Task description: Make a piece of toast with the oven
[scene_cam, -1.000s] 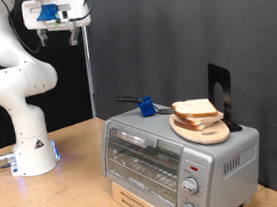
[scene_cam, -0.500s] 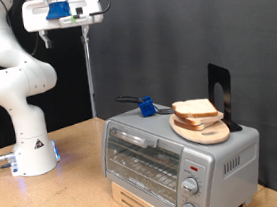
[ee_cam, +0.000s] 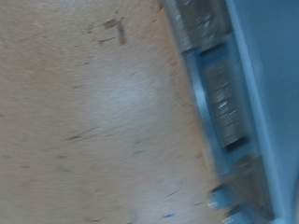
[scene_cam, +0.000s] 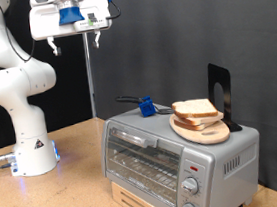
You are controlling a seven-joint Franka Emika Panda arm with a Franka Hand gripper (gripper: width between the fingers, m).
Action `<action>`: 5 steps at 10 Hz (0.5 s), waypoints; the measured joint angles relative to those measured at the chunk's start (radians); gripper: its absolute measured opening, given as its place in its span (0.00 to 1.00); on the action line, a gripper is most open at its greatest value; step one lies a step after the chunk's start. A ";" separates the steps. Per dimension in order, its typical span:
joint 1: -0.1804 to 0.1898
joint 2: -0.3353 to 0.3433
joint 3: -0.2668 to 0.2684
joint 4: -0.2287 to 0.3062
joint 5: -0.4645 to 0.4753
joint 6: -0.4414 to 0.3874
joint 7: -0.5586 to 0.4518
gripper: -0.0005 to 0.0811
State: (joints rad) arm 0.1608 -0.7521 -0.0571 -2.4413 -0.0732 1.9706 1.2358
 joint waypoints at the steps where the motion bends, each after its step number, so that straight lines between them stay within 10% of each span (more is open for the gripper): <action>1: 0.044 -0.012 -0.036 0.003 0.051 -0.008 -0.110 0.99; 5: 0.208 0.060 -0.175 0.090 0.219 -0.159 -0.468 0.99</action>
State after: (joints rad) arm 0.3683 -0.6917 -0.2316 -2.3509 0.1455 1.8118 0.7677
